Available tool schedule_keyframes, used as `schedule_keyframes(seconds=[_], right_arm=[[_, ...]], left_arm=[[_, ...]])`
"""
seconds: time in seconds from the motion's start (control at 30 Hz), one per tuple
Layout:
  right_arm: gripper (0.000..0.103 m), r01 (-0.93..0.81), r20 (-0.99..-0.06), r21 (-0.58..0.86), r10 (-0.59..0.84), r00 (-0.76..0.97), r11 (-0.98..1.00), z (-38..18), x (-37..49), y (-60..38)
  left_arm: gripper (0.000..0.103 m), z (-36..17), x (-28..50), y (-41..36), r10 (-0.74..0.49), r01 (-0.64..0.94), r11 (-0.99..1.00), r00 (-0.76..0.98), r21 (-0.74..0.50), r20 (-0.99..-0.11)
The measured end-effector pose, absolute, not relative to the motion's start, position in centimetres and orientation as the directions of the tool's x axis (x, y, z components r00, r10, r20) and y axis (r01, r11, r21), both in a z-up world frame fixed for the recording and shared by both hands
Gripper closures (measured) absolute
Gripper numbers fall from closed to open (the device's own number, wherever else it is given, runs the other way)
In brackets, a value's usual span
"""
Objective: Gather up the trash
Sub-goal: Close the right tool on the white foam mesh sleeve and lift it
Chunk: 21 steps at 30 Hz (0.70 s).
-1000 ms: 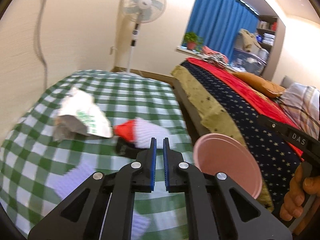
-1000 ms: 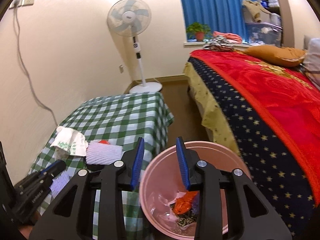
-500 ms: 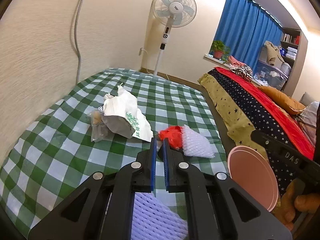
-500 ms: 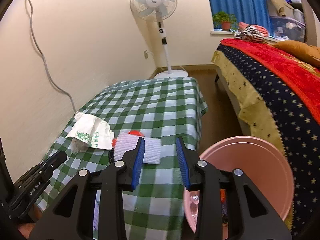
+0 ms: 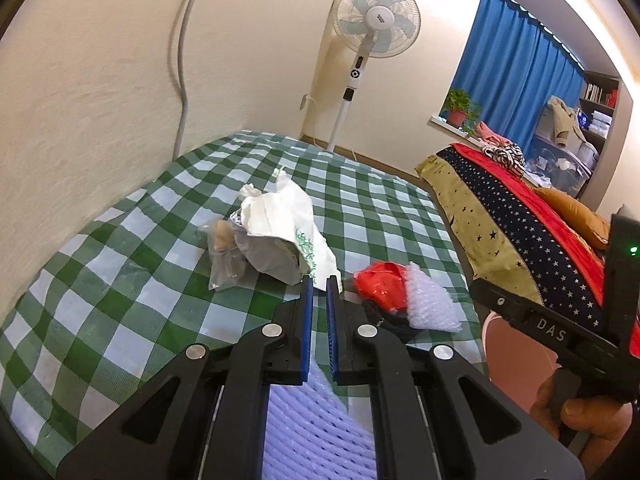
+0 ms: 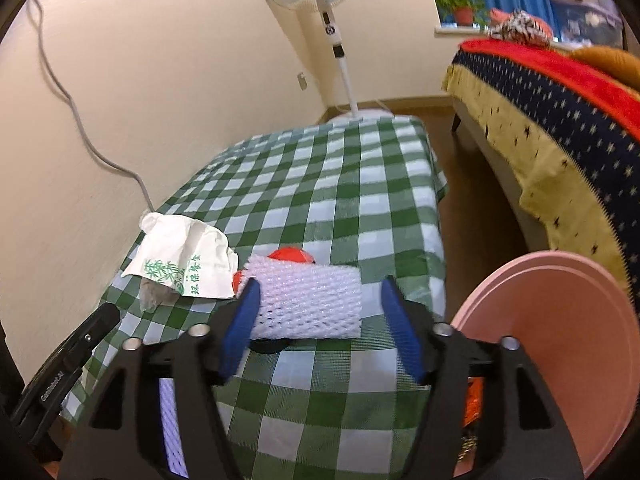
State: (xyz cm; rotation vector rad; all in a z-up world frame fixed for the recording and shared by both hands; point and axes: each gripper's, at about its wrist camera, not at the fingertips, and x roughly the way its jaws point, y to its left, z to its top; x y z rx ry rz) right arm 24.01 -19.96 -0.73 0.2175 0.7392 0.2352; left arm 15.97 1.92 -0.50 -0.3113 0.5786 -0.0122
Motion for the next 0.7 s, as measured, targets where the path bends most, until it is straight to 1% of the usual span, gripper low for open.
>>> schedule_keyframes(seconds=[0.07, 0.23, 0.47, 0.5, 0.53, 0.6, 0.7], right_arm=[[0.035, -0.138, -0.648, 0.302, 0.309, 0.696, 0.943, -1.3, 24.7, -19.9], [0.031, -0.137, -0.682, 0.331, 0.336, 0.65, 0.934, -3.0, 26.2, -19.3], [0.031, -0.132, -0.71, 0.352, 0.356, 0.608, 0.927, -4.7, 27.3, -18.8], [0.031, -0.135, -0.711, 0.353, 0.359, 0.605, 0.926, -4.8, 27.3, -18.8], [0.032, -0.138, -0.711, 0.352, 0.36, 0.604, 0.926, -4.9, 27.4, -18.8], [0.035, -0.141, -0.708, 0.353, 0.362, 0.607, 0.925, -4.9, 27.4, -18.8], [0.041, -0.148, -0.703, 0.348, 0.362, 0.612, 0.926, -4.7, 27.2, -18.8]], left_arm=[[0.096, -0.8, 16.4, 2.0, -0.115, -0.068, 0.95, 0.833, -0.305, -0.541], [0.096, -1.5, 17.4, 2.2, -0.106, -0.08, 0.95, 0.828, -0.303, -0.551], [0.094, -2.2, 19.1, 2.8, -0.129, -0.081, 0.938, 0.819, -0.336, -0.559], [0.088, -2.3, 19.3, 2.8, -0.131, -0.082, 0.937, 0.819, -0.341, -0.558], [0.079, -2.3, 19.5, 2.9, -0.132, -0.085, 0.935, 0.82, -0.346, -0.558], [0.075, -2.4, 19.8, 3.2, -0.134, -0.092, 0.927, 0.824, -0.363, -0.551], [0.075, -2.5, 20.4, 3.4, -0.137, -0.099, 0.921, 0.824, -0.376, -0.55]])
